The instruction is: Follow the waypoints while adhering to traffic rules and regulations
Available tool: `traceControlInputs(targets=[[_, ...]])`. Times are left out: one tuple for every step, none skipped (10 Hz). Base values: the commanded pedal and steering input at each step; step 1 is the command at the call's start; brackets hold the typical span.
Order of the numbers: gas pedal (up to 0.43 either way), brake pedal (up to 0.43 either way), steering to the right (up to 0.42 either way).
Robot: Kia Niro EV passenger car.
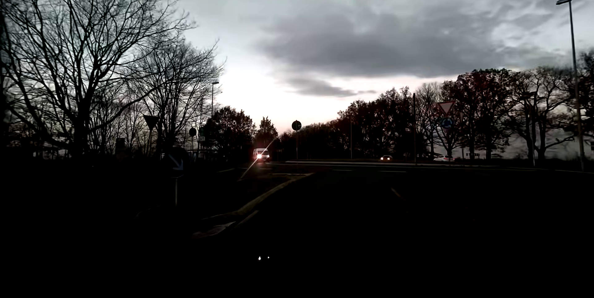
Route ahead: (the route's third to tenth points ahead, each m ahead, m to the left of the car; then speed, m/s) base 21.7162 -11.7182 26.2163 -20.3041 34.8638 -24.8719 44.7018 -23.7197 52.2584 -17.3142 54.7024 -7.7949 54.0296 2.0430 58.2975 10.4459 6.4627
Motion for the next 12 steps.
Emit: traceControlInputs(targets=[[0.0, 0.183, 0.032], [0.0, 0.183, 0.034], [0.0, 0.183, 0.036], [0.0, 0.183, 0.041], [0.0, 0.183, 0.046], [0.0, 0.177, 0.049], [0.0, 0.183, 0.056], [0.0, 0.177, 0.063], [0.0, 0.183, 0.069], [0.0, 0.183, 0.077], [0.0, 0.183, 0.084], [0.0, 0.189, 0.092]])
